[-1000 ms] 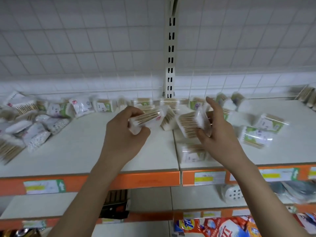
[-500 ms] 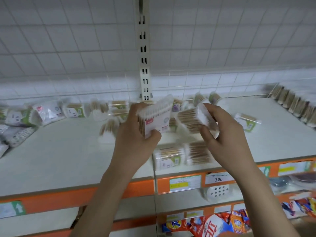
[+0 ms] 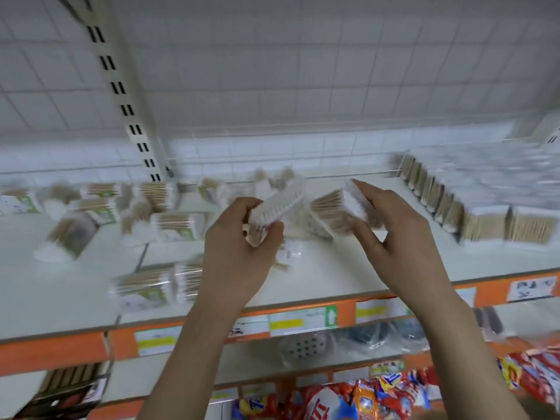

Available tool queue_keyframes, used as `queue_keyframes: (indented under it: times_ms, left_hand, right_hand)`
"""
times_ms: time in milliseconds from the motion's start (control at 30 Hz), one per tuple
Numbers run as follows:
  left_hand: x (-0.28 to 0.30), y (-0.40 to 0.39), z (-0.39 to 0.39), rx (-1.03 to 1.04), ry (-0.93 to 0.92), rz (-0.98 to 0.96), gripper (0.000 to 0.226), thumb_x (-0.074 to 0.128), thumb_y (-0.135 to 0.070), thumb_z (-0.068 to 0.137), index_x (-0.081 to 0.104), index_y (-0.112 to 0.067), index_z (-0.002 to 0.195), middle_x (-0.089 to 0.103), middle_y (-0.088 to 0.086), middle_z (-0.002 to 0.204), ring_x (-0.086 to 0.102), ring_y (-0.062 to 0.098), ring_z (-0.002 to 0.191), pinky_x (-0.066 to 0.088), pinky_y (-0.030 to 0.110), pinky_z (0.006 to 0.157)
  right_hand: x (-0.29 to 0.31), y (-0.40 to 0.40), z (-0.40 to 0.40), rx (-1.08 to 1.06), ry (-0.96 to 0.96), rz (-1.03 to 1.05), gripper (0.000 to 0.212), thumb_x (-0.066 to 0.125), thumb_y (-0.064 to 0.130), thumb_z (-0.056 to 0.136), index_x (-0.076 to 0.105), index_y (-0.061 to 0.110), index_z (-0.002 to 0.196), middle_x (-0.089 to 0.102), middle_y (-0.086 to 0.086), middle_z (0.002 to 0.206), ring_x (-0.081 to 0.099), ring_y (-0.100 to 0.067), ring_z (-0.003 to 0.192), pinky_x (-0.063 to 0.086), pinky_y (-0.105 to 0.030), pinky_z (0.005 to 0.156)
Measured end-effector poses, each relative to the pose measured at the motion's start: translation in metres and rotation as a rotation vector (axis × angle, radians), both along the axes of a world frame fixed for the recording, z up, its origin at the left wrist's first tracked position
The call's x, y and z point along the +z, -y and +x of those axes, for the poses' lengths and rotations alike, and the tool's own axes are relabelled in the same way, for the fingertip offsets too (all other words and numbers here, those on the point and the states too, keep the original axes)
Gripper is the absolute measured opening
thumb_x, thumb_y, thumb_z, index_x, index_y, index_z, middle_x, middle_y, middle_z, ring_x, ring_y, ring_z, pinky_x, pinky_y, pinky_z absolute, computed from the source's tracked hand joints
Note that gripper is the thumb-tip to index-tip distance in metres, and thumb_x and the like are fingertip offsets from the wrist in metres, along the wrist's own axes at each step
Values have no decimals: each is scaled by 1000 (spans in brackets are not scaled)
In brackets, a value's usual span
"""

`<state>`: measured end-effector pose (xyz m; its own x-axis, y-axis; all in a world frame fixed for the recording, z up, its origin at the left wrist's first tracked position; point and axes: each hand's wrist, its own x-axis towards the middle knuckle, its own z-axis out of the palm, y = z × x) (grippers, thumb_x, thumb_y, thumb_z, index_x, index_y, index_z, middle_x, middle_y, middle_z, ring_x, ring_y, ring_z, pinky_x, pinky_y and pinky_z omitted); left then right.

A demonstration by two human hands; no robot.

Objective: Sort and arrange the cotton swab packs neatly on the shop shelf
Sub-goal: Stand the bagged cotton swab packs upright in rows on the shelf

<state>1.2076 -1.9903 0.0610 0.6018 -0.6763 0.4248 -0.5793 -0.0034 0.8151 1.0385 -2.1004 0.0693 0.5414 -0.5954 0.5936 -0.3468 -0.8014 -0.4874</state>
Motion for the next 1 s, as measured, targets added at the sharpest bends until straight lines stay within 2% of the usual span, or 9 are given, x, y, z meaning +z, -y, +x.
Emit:
queue_keyframes:
  times_ms: [100,200,233,300,367,467,667,867,1000]
  left_hand:
    - [-1,15,-23,17,28,16,24,69,-18,79,53,-28,94,61,-6,96,58,2,81,47,11,67]
    - [1,25,-37,8,28,31,28,70,-14,78,52,-27,95,63,0,97,62,17,80,53,36,74]
    - [1,28,-40,7,36,32,29,69,-12,78,53,-27,97,62,-3,95,62,18,78,53,39,73]
    - [3,33,-42,-2,64,27,33,68,-12,78,55,-25,105,59,-14,93,60,13,75,53,34,72]
    - [7,39,-40,-25,88,16,36,68,-11,78,57,-22,110,59,-15,95,60,11,77,53,32,72]
    - [12,53,-35,-68,72,9,30,66,-9,78,57,-25,101,61,-14,95,60,6,82,54,31,72]
    - [6,79,-35,-141,91,27,27,67,-13,79,59,-27,100,60,-24,89,56,-5,83,46,11,69]
    - [-5,107,-45,-142,154,29,25,68,-7,77,63,-19,99,59,-19,84,55,1,76,45,14,67]
    - [-4,135,-51,-63,257,21,29,70,-5,76,65,-13,103,54,-10,96,52,1,73,42,5,69]
  right_hand:
    - [-2,18,-22,-10,-12,6,45,60,5,88,51,15,131,57,1,111,50,-3,97,30,3,83]
    - [-6,32,-34,-26,-11,22,45,61,4,86,52,15,129,53,2,108,45,2,89,32,-2,78]
    - [-8,36,-36,-31,-11,28,45,61,4,86,53,15,129,54,1,108,45,1,88,34,-6,76]
    - [-11,43,-39,-40,-16,32,45,62,3,85,54,15,128,53,1,106,45,0,85,34,-8,75]
    - [-13,49,-41,-47,-23,35,45,62,3,85,54,15,127,52,4,104,44,3,86,32,-1,77]
    - [-14,56,-41,-59,-33,52,45,62,3,84,55,16,127,51,6,105,43,6,90,29,5,80]
    - [-14,69,-40,-84,-52,45,44,62,6,85,54,15,128,50,7,105,46,1,88,31,2,78]
    - [-9,98,-51,-96,-177,10,42,64,5,84,57,11,125,64,-8,103,57,-27,93,44,-31,82]
    - [8,145,-59,-78,-286,-61,42,64,4,82,58,11,122,66,-10,104,55,-31,93,39,-32,80]
